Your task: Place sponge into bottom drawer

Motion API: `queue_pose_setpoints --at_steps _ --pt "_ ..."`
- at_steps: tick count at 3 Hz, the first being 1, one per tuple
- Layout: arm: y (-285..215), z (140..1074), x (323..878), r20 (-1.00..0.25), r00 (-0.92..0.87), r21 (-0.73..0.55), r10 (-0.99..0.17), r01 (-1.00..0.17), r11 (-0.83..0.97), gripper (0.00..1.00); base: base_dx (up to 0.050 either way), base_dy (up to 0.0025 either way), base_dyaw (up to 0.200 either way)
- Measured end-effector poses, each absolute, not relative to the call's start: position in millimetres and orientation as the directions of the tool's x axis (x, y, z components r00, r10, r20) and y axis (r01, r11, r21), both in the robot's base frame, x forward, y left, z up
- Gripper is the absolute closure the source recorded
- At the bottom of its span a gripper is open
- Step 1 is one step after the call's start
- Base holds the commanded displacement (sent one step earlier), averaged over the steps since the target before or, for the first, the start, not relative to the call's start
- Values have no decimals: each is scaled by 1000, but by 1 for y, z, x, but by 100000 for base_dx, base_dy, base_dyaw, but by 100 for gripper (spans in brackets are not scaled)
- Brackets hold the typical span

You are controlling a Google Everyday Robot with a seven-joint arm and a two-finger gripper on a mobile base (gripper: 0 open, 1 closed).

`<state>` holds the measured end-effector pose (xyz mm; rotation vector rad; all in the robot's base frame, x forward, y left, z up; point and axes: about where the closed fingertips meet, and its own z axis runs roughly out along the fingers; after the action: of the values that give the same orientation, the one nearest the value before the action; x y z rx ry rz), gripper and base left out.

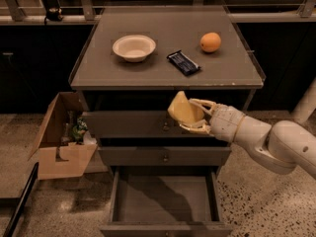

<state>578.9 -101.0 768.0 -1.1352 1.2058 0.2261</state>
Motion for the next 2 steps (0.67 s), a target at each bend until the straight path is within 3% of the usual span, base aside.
queue_pose_setpoints --at_steps 2 --pt "-103 737 568 -847 374 -528 -378 -678 511 100 0 0 0"
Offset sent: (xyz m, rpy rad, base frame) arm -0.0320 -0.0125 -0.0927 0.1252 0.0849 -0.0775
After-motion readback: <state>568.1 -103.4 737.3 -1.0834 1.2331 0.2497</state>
